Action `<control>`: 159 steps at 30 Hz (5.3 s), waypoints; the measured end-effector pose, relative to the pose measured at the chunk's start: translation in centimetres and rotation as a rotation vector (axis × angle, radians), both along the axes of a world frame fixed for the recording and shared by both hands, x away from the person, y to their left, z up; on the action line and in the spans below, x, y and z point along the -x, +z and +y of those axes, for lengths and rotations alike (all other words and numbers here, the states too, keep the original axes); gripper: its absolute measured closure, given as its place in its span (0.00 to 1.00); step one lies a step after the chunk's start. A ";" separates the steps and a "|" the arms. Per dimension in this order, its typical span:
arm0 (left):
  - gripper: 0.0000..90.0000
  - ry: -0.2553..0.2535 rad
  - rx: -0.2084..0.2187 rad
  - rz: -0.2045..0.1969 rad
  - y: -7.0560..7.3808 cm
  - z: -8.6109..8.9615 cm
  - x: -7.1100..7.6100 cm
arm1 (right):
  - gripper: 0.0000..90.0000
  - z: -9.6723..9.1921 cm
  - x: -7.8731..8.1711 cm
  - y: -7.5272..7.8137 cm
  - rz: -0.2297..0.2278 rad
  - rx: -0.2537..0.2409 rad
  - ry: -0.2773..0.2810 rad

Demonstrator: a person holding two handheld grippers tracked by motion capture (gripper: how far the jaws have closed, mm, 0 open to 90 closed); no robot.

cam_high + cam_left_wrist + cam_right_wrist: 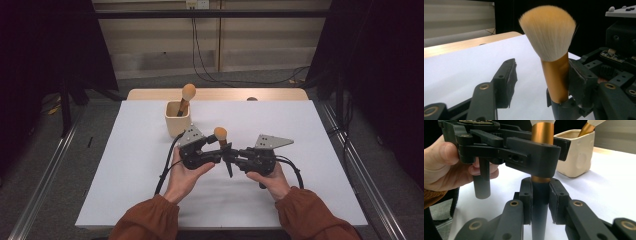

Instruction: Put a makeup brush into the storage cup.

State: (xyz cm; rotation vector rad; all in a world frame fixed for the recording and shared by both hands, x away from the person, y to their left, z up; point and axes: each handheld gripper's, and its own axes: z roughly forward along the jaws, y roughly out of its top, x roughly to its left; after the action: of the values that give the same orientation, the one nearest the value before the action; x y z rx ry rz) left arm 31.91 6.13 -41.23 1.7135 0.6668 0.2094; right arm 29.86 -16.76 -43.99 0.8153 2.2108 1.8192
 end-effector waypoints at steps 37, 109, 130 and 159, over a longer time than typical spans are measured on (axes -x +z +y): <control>0.80 -0.059 0.011 -0.012 0.1 0.0 0.2 | 0.75 0.1 -0.3 -0.5 0.032 0.006 -0.006; 0.80 0.015 -0.032 -0.004 1.4 5.1 -1.0 | 0.01 -6.3 2.2 0.0 -0.046 0.092 -0.292; 0.80 0.074 -0.051 -0.015 2.9 9.0 -2.2 | 0.01 -10.4 5.2 -1.1 -0.069 0.089 -0.368; 0.79 0.143 -0.039 -0.064 7.6 12.0 -5.3 | 0.00 -11.8 6.1 -1.7 -0.079 0.084 -0.435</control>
State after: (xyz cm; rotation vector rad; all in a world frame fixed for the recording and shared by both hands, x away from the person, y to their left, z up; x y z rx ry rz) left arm 37.17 18.11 -33.64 1.6904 0.7431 0.3781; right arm 23.72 -28.54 -45.66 1.0834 1.8623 1.5123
